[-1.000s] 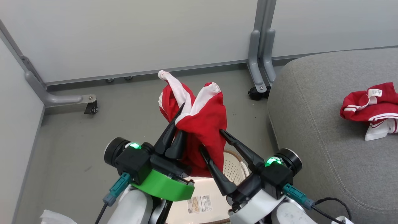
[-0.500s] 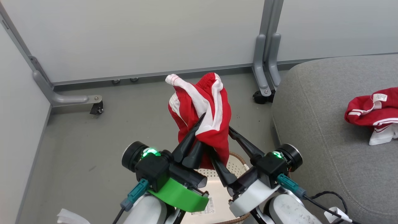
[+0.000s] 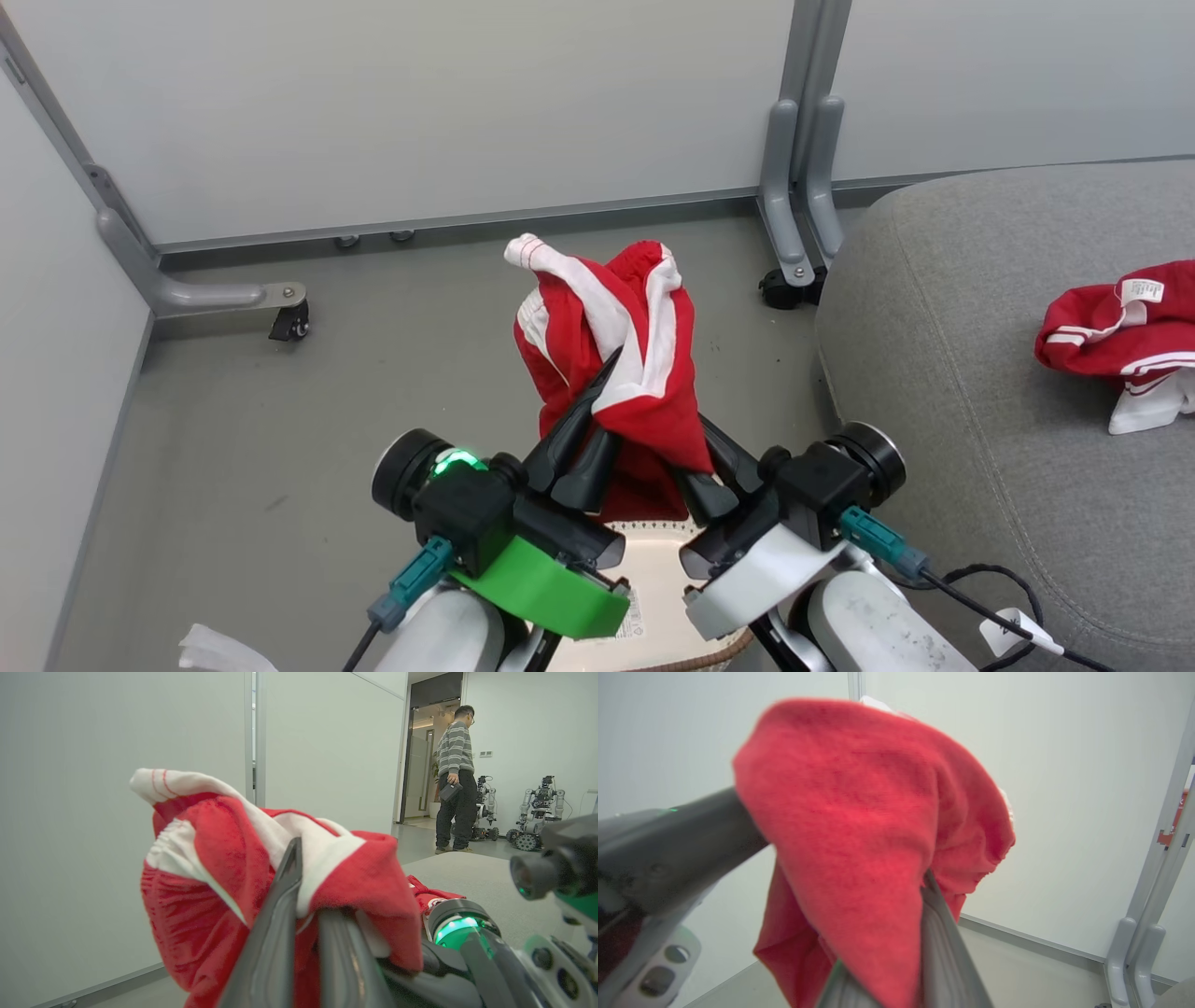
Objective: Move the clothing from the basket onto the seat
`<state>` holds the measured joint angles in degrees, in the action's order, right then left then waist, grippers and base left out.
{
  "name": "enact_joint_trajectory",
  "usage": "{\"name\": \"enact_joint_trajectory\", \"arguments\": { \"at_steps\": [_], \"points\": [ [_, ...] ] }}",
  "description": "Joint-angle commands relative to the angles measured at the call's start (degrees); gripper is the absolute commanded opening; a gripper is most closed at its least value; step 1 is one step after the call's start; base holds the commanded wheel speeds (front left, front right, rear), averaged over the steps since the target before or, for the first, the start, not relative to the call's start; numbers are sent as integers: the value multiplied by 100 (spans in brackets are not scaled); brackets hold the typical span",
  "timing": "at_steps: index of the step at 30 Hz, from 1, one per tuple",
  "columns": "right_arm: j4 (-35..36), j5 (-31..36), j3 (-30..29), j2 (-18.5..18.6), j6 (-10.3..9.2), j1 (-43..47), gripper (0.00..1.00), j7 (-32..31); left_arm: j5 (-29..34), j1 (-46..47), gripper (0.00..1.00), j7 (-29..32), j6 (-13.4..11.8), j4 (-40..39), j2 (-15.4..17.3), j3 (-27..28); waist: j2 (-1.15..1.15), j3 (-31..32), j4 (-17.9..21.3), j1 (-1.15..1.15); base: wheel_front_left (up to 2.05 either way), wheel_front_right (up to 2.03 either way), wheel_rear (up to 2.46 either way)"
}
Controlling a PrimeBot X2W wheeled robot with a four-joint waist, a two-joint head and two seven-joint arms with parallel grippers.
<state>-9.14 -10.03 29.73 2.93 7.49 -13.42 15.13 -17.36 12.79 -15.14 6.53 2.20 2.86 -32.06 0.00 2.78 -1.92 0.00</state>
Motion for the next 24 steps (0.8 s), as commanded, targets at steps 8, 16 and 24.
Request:
{"name": "enact_joint_trajectory", "arguments": {
  "at_steps": [8,16,24],
  "points": [
    [194,-29,-184,-6,0,37,0,2,6,19,0,2,11,47,8,36,0,-4,20,0,0,0,0],
    [281,11,-403,-4,0,145,0,2,19,-14,0,2,29,75,8,68,0,4,31,0,0,0,0],
    [358,17,-669,1,-1,262,0,2,52,-56,80,1,62,255,9,86,0,40,45,0,0,0,0]
  ]
}}
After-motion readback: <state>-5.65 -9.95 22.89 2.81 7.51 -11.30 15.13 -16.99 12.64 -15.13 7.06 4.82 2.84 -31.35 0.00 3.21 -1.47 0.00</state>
